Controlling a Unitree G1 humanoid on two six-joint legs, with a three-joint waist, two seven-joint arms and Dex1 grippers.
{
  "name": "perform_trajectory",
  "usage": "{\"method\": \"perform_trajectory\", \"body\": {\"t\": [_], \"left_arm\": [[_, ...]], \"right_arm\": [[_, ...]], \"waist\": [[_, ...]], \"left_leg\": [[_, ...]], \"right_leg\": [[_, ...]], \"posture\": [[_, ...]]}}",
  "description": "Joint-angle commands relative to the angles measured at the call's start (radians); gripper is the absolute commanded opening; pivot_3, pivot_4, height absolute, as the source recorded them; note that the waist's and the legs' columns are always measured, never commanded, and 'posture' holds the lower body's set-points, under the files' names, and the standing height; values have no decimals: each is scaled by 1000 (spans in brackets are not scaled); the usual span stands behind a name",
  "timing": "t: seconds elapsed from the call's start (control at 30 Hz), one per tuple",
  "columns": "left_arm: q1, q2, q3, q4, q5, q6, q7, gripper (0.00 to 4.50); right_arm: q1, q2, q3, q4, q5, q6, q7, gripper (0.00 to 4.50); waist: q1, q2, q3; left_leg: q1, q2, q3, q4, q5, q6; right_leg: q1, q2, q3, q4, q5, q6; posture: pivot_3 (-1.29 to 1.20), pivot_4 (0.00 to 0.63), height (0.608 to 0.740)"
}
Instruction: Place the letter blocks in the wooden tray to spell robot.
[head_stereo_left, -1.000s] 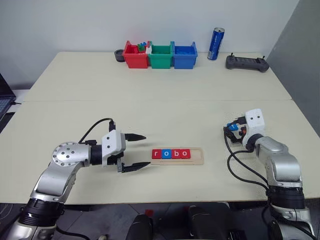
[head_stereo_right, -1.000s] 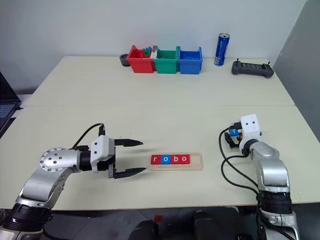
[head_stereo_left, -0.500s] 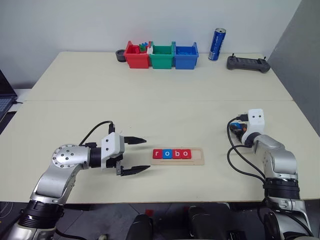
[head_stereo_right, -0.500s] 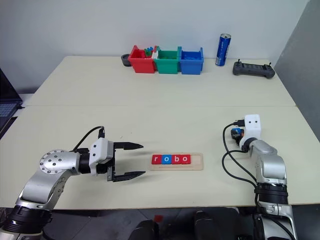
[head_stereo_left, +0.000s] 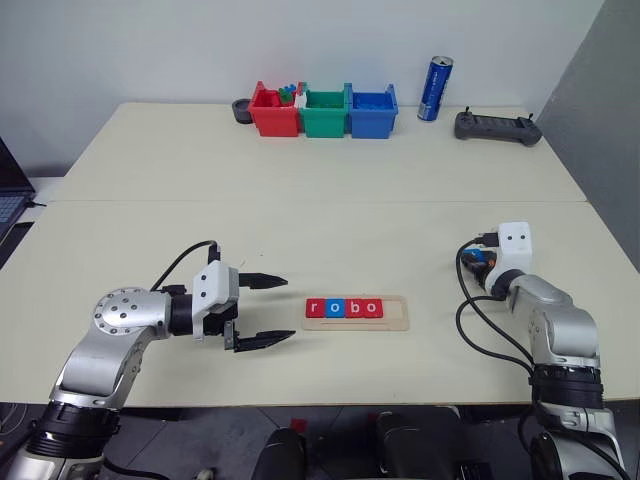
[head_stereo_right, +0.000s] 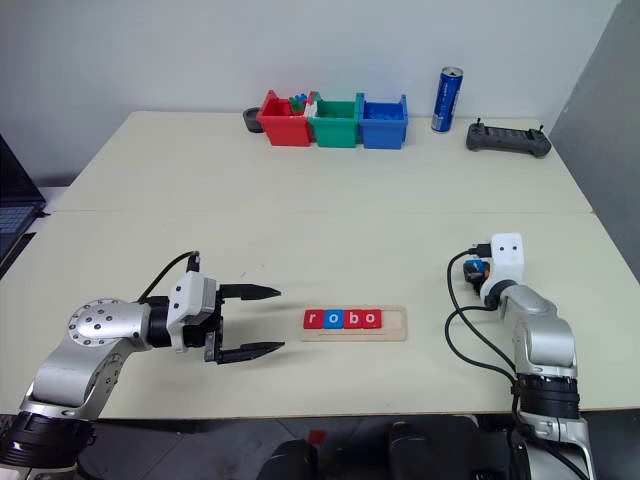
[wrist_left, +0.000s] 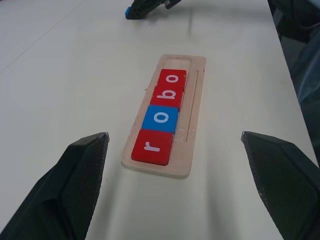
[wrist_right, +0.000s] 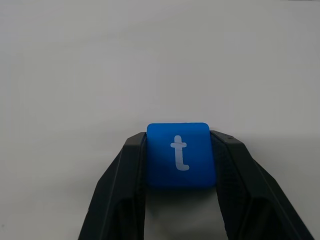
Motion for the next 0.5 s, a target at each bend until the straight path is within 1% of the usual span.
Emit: {"method": "perform_trajectory", "body": {"t": [0.03, 0.17, 0.3, 0.37, 0.5], "left_arm": [[-28, 9, 15, -34, -16, 17, 7, 4500], [-47, 5, 12, -17, -9, 17, 3, 4500], [-63, 3, 3, -2, -3, 16, -6, 4500], [-79, 2, -3, 8, -1, 16, -12, 4500], [-95, 2, -15, 22, 5, 8, -23, 4500]], "right_arm": [[74, 15, 12, -137, 32, 84, -6, 1466], [182, 59, 30, -347, 62, 200, -35, 1466], [291, 131, 53, -536, 80, 304, -80, 1466], [334, 170, 74, -596, 78, 336, -109, 1466], [376, 223, 84, -634, 59, 350, -163, 1466]], "waist": [[1, 0, 0], [1, 0, 0], [2, 0, 0], [2, 0, 0], [2, -1, -1]], "left_leg": [[0, 0, 0, 0, 0, 0], [0, 0, -1, 0, 0, 0], [0, 0, 0, -1, 0, 0], [0, 1, -1, -1, 0, 0], [0, 1, 0, -1, 0, 0]], "right_leg": [[0, 0, 0, 0, 0, 1], [0, 0, 0, 0, -2, 3], [0, 0, 0, 0, -3, 4], [0, 1, 0, 0, -3, 4], [0, 1, 0, 0, -3, 4]], "posture": [[0, 150, 740], [0, 150, 740], [0, 150, 740], [0, 150, 740], [0, 150, 740]]}}
